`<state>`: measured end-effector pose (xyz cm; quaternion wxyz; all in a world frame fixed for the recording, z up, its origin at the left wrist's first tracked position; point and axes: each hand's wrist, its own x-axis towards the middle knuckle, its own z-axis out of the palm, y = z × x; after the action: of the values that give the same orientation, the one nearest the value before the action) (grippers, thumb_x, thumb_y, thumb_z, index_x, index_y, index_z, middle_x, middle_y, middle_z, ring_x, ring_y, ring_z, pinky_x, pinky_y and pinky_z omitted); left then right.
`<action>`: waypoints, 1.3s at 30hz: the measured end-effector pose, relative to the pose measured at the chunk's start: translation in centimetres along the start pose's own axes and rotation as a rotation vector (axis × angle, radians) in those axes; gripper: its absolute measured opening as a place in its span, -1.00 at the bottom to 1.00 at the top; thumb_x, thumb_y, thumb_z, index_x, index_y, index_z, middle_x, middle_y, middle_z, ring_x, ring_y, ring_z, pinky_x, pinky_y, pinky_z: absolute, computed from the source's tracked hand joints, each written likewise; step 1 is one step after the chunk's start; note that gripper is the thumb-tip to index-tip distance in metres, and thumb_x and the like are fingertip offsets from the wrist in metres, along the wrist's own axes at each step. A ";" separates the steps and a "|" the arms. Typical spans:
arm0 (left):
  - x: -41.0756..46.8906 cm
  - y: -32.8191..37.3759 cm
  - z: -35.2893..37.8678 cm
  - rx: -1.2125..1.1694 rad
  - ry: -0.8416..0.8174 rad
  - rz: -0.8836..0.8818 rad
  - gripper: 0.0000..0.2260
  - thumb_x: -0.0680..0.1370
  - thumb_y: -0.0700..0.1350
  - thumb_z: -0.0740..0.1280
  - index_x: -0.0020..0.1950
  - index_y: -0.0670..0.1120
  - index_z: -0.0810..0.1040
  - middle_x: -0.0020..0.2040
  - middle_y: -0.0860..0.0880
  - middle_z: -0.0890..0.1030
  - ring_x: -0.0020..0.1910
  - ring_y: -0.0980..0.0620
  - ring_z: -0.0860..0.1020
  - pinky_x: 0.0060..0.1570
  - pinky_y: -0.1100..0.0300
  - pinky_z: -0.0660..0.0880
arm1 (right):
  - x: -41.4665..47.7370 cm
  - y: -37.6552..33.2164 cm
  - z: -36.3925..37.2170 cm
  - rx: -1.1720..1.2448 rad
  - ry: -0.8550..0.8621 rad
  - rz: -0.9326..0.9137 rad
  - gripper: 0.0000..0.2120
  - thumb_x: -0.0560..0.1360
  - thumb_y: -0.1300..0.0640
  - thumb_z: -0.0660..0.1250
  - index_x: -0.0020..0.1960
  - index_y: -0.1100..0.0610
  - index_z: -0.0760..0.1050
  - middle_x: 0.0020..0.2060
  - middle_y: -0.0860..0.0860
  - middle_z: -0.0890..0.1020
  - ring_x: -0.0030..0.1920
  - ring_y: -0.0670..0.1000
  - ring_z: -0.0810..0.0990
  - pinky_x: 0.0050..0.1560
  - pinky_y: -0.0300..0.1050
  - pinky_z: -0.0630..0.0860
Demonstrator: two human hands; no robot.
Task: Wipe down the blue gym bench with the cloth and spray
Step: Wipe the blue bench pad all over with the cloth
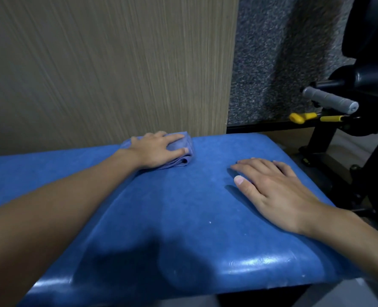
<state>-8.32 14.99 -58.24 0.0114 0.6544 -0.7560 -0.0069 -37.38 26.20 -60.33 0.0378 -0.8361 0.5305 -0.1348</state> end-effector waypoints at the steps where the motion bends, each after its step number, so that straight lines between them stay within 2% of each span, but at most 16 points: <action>1: -0.2 0.1 0.3 0.008 -0.001 0.007 -0.22 0.29 0.60 -0.18 0.48 0.42 0.12 0.50 0.11 0.29 0.49 -0.06 0.25 0.34 -0.34 0.17 | 0.1 -0.1 0.1 -0.005 0.000 0.000 -0.28 0.43 -0.36 -0.39 0.44 -0.20 0.18 0.39 -0.28 0.27 0.45 -0.19 0.11 0.48 0.03 -0.02; 6: -5.4 2.7 0.6 0.026 -0.061 0.133 -0.27 0.30 0.56 -0.21 0.48 0.48 -0.03 0.63 0.11 -0.01 0.59 0.00 -0.03 0.46 -0.28 -0.02 | 0.4 0.0 0.0 0.008 -0.017 0.028 -0.28 0.43 -0.37 -0.38 0.51 -0.18 0.03 0.42 -0.24 0.26 0.46 -0.17 0.10 0.49 0.05 -0.02; 10: -12.8 6.4 0.4 0.106 -0.099 0.420 -0.37 0.35 0.53 -0.19 0.41 0.54 -0.25 0.62 0.12 -0.19 0.59 -0.01 -0.18 0.49 -0.24 -0.17 | 0.4 -0.1 -0.1 0.026 -0.017 0.044 -0.25 0.41 -0.37 -0.38 0.53 -0.16 0.01 0.46 -0.18 0.27 0.48 -0.13 0.13 0.49 0.04 -0.02; 12: -15.4 7.5 0.4 0.128 -0.130 0.530 -0.37 0.38 0.51 -0.14 0.43 0.52 -0.27 0.61 0.12 -0.25 0.57 0.02 -0.28 0.48 -0.22 -0.27 | 0.2 -0.2 -0.4 0.037 -0.028 0.055 -0.22 0.39 -0.37 -0.39 0.53 -0.15 0.02 0.47 -0.18 0.27 0.48 -0.13 0.13 0.49 0.04 -0.02; 14: -15.9 7.5 0.2 0.111 -0.144 0.547 -0.36 0.40 0.50 -0.10 0.44 0.51 -0.24 0.61 0.12 -0.26 0.56 0.05 -0.32 0.48 -0.21 -0.29 | 0.1 -0.6 -0.8 0.000 -0.049 0.057 -0.20 0.37 -0.37 -0.42 0.54 -0.15 0.00 0.48 -0.17 0.25 0.49 -0.12 0.12 0.50 0.07 -0.05; 18: -12.4 5.9 0.5 0.099 -0.103 0.508 -0.35 0.37 0.52 -0.12 0.45 0.50 -0.19 0.62 0.12 -0.18 0.58 0.04 -0.23 0.50 -0.20 -0.19 | 0.0 -2.5 -1.3 0.019 -0.070 0.078 -0.11 0.32 -0.40 -0.46 0.55 -0.11 0.00 0.50 -0.15 0.20 0.52 -0.11 0.04 0.52 0.09 -0.11; 22: -6.0 1.7 0.6 0.058 -0.061 0.336 -0.30 0.31 0.57 -0.18 0.46 0.51 -0.08 0.63 0.13 -0.05 0.60 0.03 -0.08 0.50 -0.22 -0.07 | 0.5 -3.8 -0.5 -0.074 -0.127 0.065 -0.03 0.25 -0.47 -0.56 0.56 -0.13 -0.07 0.56 -0.16 0.04 0.55 -0.09 -0.09 0.52 0.14 -0.14; 26: -1.0 -2.7 0.3 0.016 -0.006 0.128 -0.29 0.34 0.58 -0.15 0.48 0.46 0.07 0.60 0.07 0.13 0.56 -0.01 0.12 0.44 -0.27 0.09 | 0.4 -3.9 0.0 -0.112 -0.167 0.079 -0.09 0.30 -0.46 -0.51 0.55 -0.18 -0.03 0.56 -0.17 -0.02 0.55 -0.09 -0.14 0.51 0.13 -0.16; 28: -0.3 -3.2 0.6 0.025 -0.002 0.092 -0.33 0.40 0.55 -0.13 0.49 0.43 0.08 0.59 0.06 0.15 0.55 -0.06 0.16 0.41 -0.30 0.11 | 0.4 -4.0 0.0 -0.118 -0.153 0.086 -0.13 0.32 -0.44 -0.47 0.54 -0.19 0.00 0.56 -0.19 0.00 0.55 -0.10 -0.13 0.52 0.12 -0.15; 31: -1.6 -2.3 1.1 0.020 -0.003 0.125 -0.33 0.39 0.54 -0.15 0.50 0.43 0.05 0.61 0.08 0.10 0.57 -0.05 0.08 0.42 -0.33 0.03 | 0.2 -4.1 0.1 -0.101 -0.129 0.096 -0.17 0.35 -0.44 -0.44 0.53 -0.18 0.01 0.55 -0.19 0.05 0.55 -0.10 -0.08 0.52 0.10 -0.12; 34: -5.2 -0.1 0.9 0.004 -0.051 0.230 -0.30 0.33 0.54 -0.20 0.48 0.47 -0.02 0.63 0.11 -0.01 0.59 -0.02 -0.04 0.45 -0.32 -0.06 | 0.0 -4.2 0.0 -0.089 -0.069 0.115 -0.20 0.39 -0.41 -0.39 0.53 -0.14 0.01 0.52 -0.20 0.16 0.53 -0.11 0.02 0.51 0.10 -0.08; 39: -13.4 4.9 0.9 0.074 -0.054 0.590 -0.32 0.38 0.51 -0.17 0.50 0.43 -0.14 0.63 0.09 -0.13 0.60 -0.05 -0.15 0.47 -0.32 -0.15 | -0.4 -3.8 -0.6 -0.047 0.067 0.219 -0.17 0.39 -0.39 -0.41 0.52 -0.10 0.12 0.45 -0.15 0.31 0.49 -0.08 0.17 0.49 0.15 -0.01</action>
<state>-11.32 28.94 -59.18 -0.0311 0.4060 -0.9133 0.0069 -34.32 28.26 -59.06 0.0149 -0.7688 0.6226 -0.1451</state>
